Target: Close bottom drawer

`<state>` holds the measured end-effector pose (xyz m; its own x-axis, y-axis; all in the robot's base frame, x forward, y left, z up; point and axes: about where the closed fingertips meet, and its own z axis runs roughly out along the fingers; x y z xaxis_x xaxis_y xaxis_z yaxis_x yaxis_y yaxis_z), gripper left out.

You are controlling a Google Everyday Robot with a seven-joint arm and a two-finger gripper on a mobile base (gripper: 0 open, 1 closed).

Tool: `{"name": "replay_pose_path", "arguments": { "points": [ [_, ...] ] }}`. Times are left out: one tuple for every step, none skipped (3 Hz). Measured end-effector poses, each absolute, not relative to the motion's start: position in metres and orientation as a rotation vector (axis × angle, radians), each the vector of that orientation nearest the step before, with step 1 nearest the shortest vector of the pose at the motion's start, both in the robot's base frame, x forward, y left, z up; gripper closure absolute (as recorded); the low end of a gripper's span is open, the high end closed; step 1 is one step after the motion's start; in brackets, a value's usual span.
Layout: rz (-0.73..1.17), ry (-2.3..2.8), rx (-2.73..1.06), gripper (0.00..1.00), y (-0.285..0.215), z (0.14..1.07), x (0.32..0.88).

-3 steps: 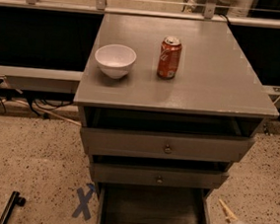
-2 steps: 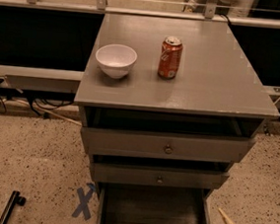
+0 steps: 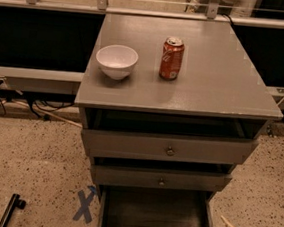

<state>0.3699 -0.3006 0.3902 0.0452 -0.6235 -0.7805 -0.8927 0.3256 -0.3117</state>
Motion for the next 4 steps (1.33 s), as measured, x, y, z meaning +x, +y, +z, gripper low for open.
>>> {"name": "replay_pose_path", "arguments": {
  "points": [
    [0.368,1.672,-1.407,0.00,-0.299,0.378,0.370],
    [0.422,1.668,-1.469,0.26,-0.297,0.317,0.364],
    [0.470,1.662,-1.495,0.49,-0.291,0.276,0.361],
    [0.507,1.663,-1.500,0.72,-0.279,0.243,0.361]
  ]
}}
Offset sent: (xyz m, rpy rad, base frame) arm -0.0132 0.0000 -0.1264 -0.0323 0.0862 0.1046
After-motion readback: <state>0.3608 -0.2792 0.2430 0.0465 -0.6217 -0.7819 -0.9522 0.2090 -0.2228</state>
